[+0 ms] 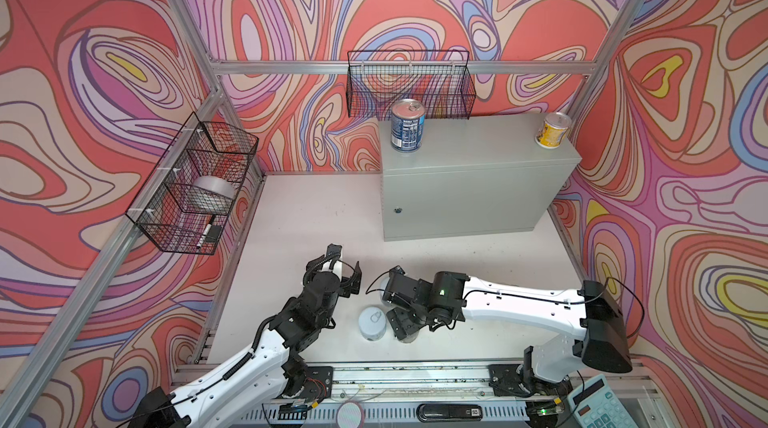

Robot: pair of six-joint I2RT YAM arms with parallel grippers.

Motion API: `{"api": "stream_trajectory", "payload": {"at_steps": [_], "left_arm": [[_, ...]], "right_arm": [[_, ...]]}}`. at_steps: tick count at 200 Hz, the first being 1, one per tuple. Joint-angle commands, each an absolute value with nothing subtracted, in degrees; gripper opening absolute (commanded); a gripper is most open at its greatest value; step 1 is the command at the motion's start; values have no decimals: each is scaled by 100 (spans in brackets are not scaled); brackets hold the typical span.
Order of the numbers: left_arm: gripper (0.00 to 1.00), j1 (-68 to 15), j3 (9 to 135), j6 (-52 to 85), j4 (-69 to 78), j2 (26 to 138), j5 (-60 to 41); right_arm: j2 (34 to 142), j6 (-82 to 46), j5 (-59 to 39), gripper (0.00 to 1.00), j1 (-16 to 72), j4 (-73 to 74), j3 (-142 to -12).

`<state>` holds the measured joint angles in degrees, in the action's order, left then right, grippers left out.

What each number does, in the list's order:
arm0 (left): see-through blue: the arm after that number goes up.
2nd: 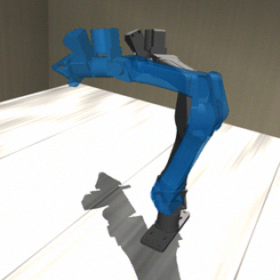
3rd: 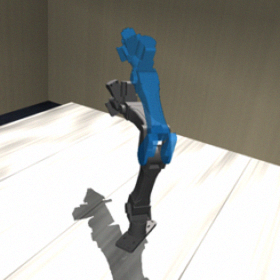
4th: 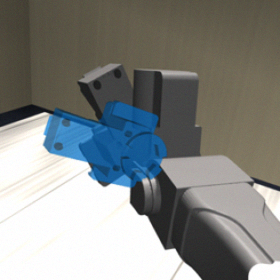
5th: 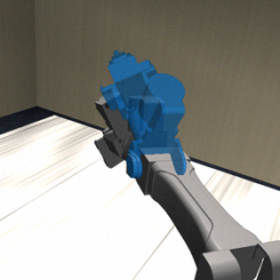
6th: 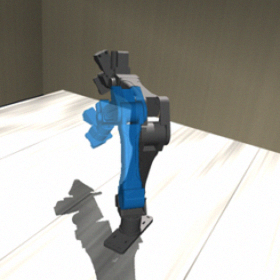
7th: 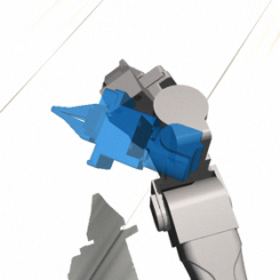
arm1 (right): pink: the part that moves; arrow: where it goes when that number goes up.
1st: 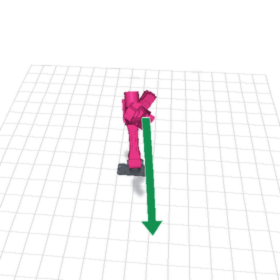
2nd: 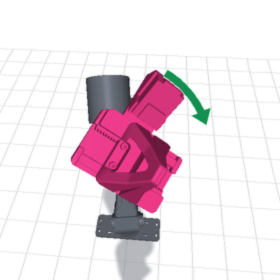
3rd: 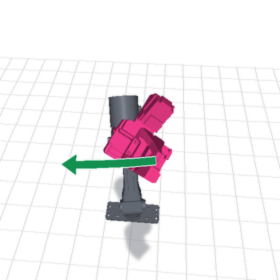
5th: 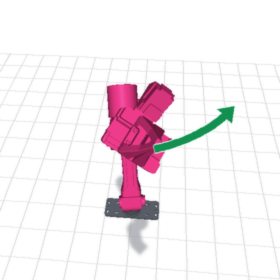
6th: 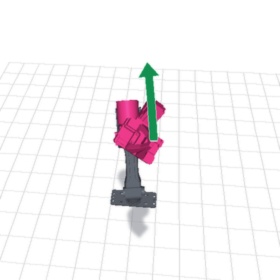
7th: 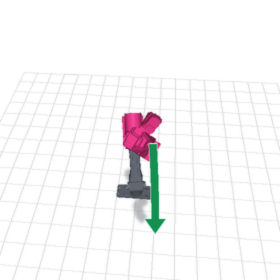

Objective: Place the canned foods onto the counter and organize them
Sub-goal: 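Close the right gripper on the tall dark navy can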

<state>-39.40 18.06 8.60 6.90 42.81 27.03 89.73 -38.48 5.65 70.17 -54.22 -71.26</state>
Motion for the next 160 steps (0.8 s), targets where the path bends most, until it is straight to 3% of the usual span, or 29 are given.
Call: {"api": "stream_trajectory", "payload": {"at_steps": [1, 94, 160], "left_arm": [[100, -3955, 1925, 835, 663, 4280, 2743], [100, -3955, 1916, 809, 653, 4271, 2751], [100, -3955, 1925, 800, 661, 4301, 2742]], "right_arm": [[9115, -3871, 441, 89, 7030, -5328, -7096], [9299, -3965, 847, 76, 7031, -5769, -7101], [9299, -4121, 1071, 78, 7031, -5889, -7023]]}}
